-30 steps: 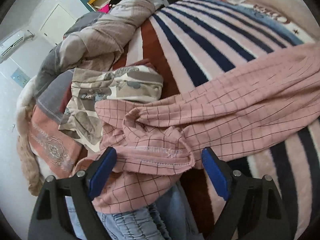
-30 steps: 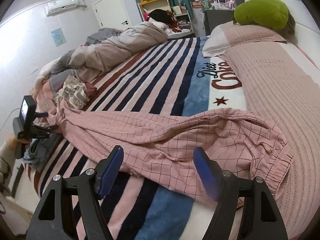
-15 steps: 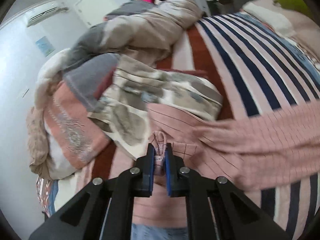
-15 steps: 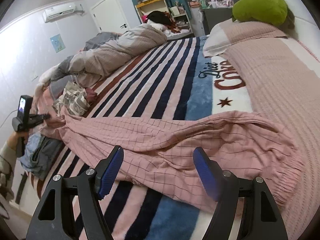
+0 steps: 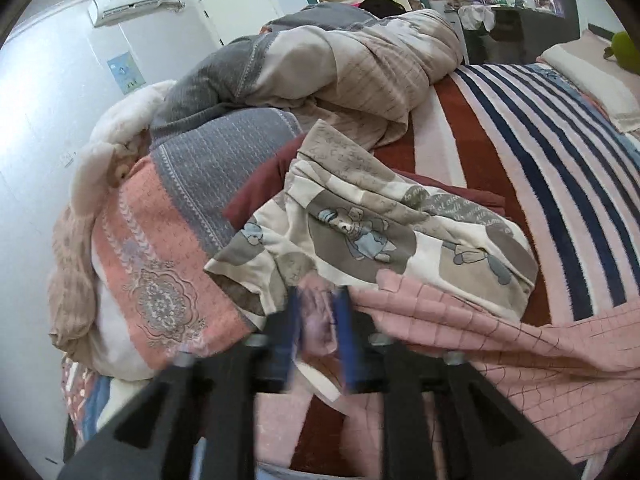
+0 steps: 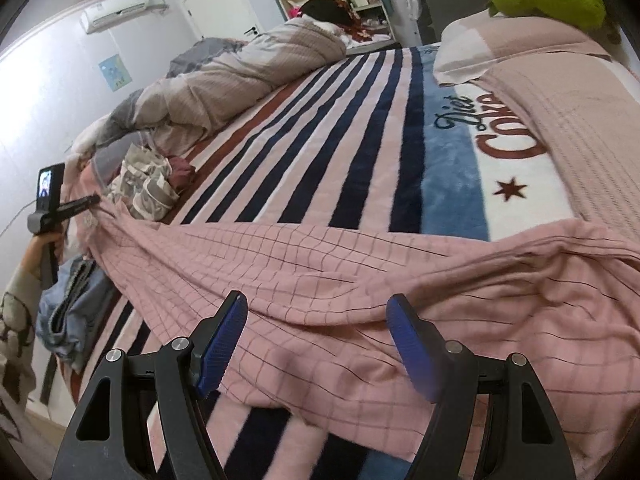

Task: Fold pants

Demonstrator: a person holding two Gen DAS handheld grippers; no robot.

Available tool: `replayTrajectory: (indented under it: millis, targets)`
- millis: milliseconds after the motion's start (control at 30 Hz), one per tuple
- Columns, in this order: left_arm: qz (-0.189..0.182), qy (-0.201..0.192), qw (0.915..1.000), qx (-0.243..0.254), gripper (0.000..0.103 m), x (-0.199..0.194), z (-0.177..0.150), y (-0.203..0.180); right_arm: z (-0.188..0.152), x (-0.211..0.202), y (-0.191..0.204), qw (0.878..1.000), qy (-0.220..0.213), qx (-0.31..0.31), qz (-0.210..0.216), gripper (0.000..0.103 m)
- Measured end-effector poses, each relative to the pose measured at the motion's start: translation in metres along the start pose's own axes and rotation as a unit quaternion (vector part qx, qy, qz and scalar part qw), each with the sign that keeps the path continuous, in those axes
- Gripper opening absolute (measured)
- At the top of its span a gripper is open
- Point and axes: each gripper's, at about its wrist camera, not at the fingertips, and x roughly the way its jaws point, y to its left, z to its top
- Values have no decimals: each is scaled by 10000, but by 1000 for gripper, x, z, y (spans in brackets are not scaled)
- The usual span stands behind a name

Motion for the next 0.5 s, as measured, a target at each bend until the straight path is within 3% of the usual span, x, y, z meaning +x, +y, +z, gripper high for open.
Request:
replayTrajectory:
  millis: [67, 133, 200, 267, 300, 333, 400, 500]
  targets:
    - [-25, -255, 9997, -52, 64, -13, -2, 3, 1, 4, 6, 10000, 31, -75, 46, 69]
    - [-211, -376, 9987, -263, 64, -32, -5, 11, 1, 4, 11, 9998, 23, -140, 156, 69]
    - [-656, -329, 9966, -378, 64, -50, -10, 10, 1, 2, 17, 9992, 37, -220, 341, 67]
    - [-1116, -283, 9926, -381, 64, -66, -17, -1, -1, 5, 25, 9979, 111, -343, 542, 56]
    - [-1372, -252, 9895, -381, 64, -74, -22, -10, -2, 7, 29, 9972, 153, -403, 604, 45]
    - [-1670, -197, 9850, -395, 62, -79, -26, -21, -3, 11, 32, 9965, 233, -466, 656, 34]
    - [-2177, -31, 9751, -418, 49, -82, -36, -44, -8, 24, 39, 9946, 464, -590, 716, 19]
    - [-2707, 409, 9613, -306, 28, -72, -53, -91, -13, 39, 39, 9933, 717, -643, 638, 14]
